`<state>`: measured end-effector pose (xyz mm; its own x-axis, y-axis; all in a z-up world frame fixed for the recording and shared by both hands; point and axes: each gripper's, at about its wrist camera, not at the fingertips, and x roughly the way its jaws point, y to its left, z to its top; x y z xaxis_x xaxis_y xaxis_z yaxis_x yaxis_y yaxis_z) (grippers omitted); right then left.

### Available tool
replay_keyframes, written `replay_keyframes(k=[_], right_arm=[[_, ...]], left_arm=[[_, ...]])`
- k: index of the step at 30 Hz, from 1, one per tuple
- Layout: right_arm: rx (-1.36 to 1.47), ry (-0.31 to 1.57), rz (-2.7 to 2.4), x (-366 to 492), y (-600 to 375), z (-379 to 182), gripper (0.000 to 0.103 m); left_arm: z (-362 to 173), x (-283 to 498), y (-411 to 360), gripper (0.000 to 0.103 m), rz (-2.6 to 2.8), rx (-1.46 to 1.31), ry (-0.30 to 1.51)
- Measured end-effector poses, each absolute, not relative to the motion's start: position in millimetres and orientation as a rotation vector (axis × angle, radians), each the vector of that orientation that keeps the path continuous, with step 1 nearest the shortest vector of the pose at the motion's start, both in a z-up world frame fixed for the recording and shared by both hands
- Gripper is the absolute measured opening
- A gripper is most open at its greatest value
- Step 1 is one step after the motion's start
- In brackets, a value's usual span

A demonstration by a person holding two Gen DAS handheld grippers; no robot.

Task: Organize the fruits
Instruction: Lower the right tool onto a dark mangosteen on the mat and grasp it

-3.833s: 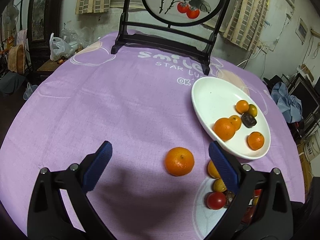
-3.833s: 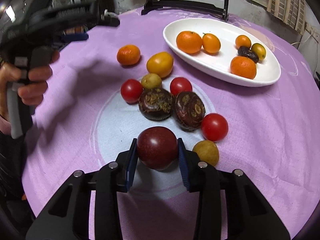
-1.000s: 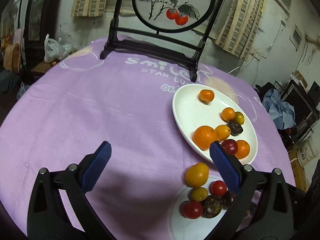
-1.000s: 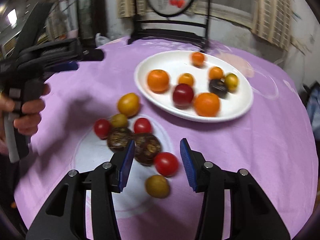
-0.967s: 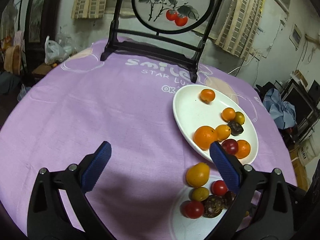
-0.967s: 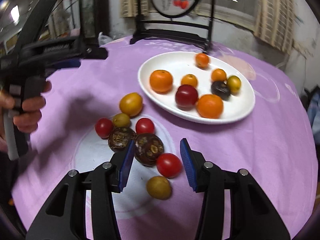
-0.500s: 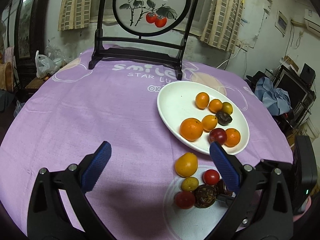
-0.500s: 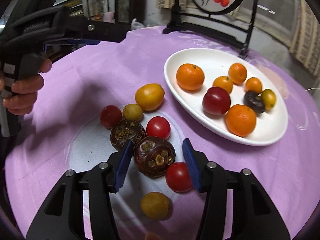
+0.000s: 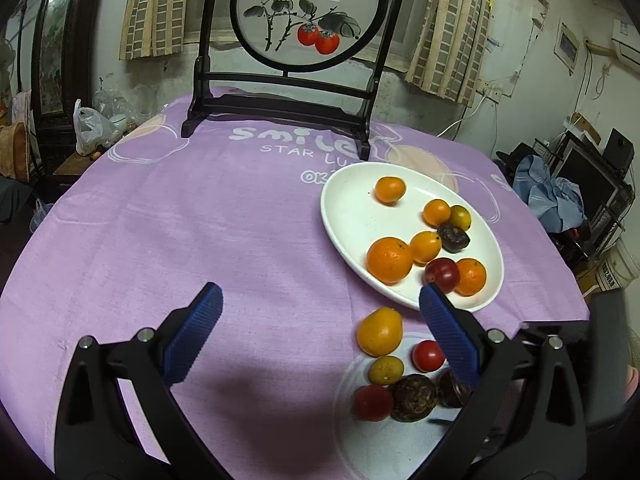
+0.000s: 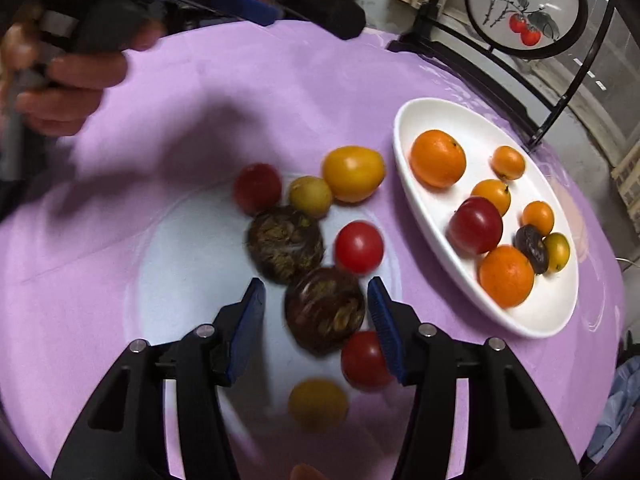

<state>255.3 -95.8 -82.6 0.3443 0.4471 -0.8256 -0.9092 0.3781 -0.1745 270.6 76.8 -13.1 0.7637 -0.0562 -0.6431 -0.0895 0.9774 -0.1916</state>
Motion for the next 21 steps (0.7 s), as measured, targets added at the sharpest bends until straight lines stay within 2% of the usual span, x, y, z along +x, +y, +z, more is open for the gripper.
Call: replay_keyframes(k=[1,4,9,16,19,21], right_arm=[[-0.699,0.781,0.99,257,-96,-82,0.055],[-0.704,0.775,0.98,256,-102,-80,0.044],[-0.653,0.759,0.961,252,-108,-76,0.041],[-0.153,0.674,0.908,277,-159,-28,0.041],[-0.02,0.648,0.923,277,-172,-16,0.042],[0.006,0.651,0.932,276,-172,-14,0.042]], left_arm=[[-13,271,76,0.1,0.019,-0.208,0.703],[-14,272,75,0.1,0.03,-0.186,0.701],[-14,273,80,0.1,0.018,-0.194,0.72],[-18,253,71,0.099,-0.222,0.012,0.752],[-29,237,56,0.091,-0.306,0.151,0.754],[-37,231,49,0.075,-0.368,0.179,0.773]])
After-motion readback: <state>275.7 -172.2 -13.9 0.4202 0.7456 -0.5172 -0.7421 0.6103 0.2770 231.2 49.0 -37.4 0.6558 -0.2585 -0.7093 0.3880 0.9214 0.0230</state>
